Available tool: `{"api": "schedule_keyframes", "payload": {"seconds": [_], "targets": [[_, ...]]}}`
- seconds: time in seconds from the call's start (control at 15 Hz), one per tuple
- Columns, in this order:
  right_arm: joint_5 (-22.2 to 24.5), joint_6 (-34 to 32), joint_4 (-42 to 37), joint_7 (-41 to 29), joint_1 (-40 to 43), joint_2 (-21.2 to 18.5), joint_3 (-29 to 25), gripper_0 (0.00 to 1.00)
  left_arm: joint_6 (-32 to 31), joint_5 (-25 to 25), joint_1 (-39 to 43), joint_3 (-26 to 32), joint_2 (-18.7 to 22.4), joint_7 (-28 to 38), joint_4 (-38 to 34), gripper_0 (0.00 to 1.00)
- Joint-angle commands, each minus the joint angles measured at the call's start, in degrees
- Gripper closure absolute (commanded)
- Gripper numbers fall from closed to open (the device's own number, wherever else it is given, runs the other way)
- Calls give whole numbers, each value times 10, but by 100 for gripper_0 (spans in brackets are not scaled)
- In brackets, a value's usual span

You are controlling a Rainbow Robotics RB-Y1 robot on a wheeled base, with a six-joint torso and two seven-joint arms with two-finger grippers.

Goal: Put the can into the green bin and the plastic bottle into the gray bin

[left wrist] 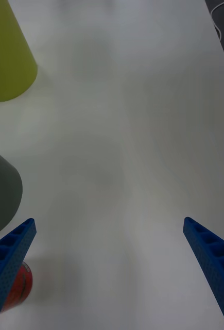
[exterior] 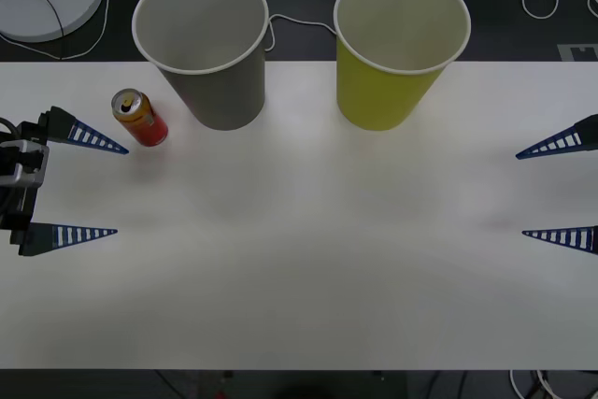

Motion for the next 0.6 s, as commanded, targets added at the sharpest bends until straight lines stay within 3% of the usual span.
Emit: {"api": "schedule_keyframes", "payload": {"seconds": [0.07, 0.6], "targets": [[0, 0, 0, 0, 0, 0, 0, 0, 0, 0, 0, 0, 0, 0, 0, 0], [0, 0, 0, 0, 0, 0, 0, 0, 0, 3, -2, -11, 4, 3, 7, 0]]}}
